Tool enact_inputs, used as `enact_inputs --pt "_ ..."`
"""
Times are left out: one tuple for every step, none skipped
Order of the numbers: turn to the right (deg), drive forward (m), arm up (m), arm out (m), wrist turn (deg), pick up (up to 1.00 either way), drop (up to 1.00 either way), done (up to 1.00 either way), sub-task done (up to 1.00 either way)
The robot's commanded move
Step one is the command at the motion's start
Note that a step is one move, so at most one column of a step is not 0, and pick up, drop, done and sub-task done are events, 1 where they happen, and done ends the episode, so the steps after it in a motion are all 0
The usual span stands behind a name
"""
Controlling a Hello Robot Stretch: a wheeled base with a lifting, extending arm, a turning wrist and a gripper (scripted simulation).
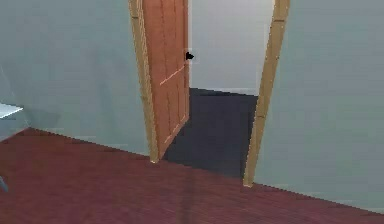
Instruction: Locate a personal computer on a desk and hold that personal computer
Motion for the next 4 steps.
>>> enact_inputs --pt "0.0 1.00 0.00 0.00 0.0 0.00 0.00 0.00 0.00" --pt "0.0 0.40 0.00 0.00 0.0 0.00 0.00 0.00 0.00" --pt "45.0 0.00 0.00 0.00 0.0 0.00 0.00 0.00 0.00" --pt "3.0 0.00 0.00 0.00 0.0 0.00 0.00 0.00 0.00"
